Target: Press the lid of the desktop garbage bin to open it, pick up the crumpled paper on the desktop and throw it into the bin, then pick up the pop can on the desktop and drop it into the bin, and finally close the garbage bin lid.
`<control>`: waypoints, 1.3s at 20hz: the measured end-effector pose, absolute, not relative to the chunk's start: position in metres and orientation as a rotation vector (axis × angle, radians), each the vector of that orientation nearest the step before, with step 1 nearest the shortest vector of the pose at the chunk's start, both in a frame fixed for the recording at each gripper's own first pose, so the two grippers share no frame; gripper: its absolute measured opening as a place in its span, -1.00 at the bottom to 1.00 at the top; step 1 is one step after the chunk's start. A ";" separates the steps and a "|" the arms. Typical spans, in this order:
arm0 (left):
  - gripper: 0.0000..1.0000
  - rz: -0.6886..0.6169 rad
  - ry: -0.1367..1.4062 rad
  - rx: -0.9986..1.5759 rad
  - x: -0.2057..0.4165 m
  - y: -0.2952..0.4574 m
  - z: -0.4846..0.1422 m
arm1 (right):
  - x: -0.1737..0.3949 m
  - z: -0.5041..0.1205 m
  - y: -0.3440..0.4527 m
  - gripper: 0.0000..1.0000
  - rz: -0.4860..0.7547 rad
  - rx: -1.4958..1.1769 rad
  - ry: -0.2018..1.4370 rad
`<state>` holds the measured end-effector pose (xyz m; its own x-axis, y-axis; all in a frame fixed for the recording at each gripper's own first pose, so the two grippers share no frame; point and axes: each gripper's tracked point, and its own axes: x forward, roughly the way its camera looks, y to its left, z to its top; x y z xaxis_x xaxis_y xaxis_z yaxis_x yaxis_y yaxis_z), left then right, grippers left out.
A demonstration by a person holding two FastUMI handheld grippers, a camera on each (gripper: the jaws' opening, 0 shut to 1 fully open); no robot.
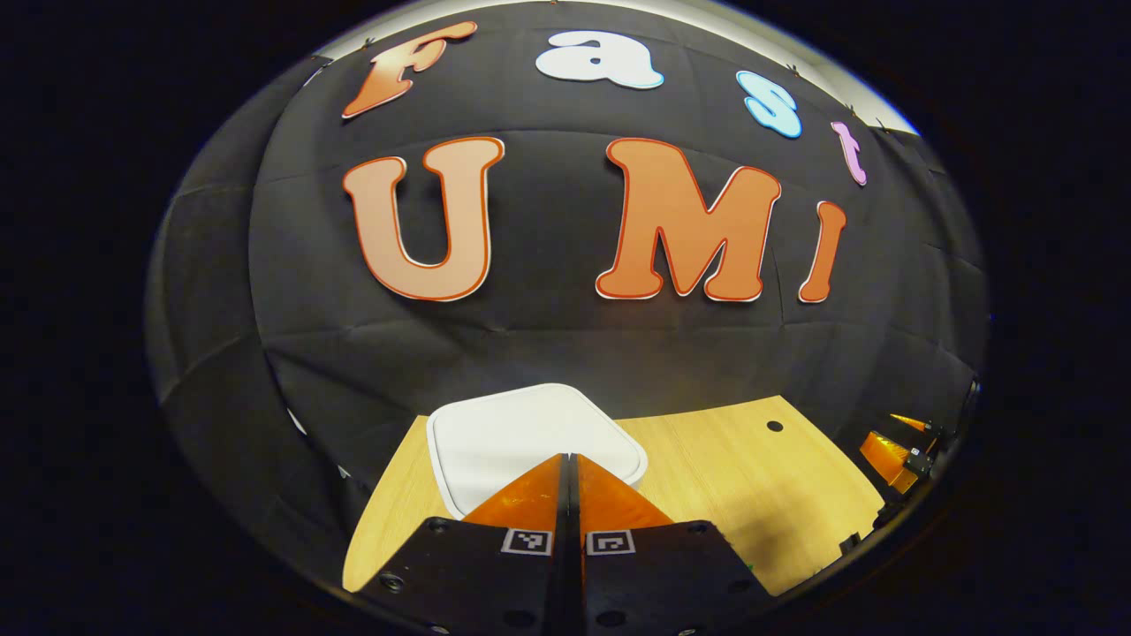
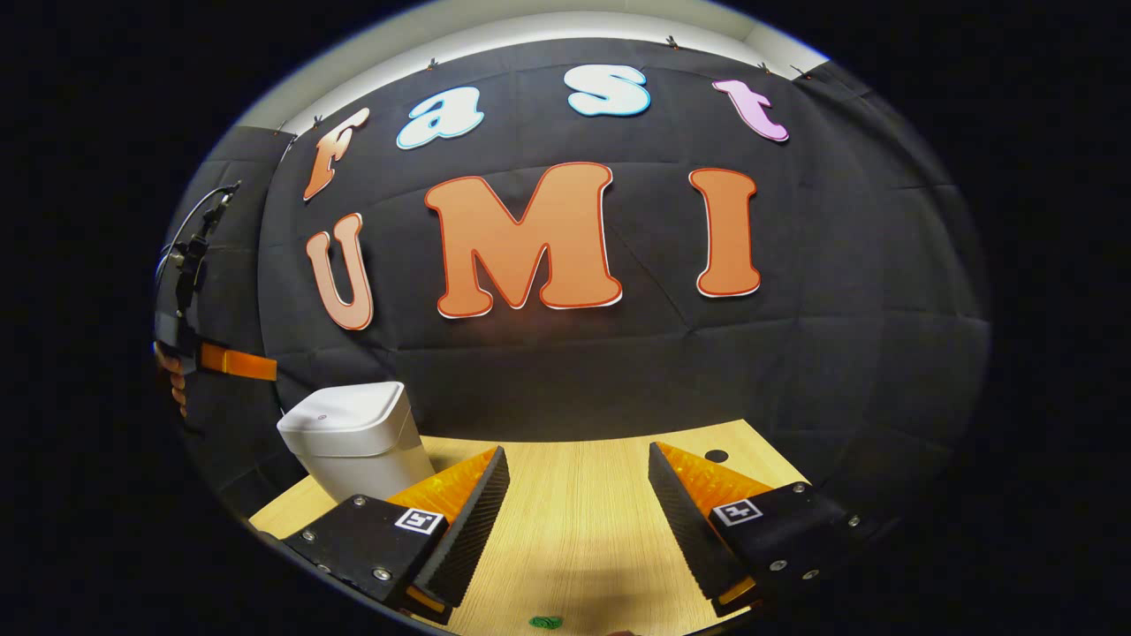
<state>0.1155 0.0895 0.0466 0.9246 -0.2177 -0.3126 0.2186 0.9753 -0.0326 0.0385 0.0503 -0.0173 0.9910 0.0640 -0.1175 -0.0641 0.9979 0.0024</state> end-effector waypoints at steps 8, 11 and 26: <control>-1.00 -0.303 0.576 -0.005 0.149 0.084 -0.015 | 0.043 -0.029 0.048 0.89 0.045 0.005 0.148; -1.00 -0.293 0.655 0.022 0.153 0.085 -0.031 | 0.044 -0.031 0.047 0.89 0.036 0.010 0.150; -0.98 -0.282 0.606 0.051 0.153 0.081 -0.049 | 0.048 -0.037 0.062 0.89 0.058 0.054 0.161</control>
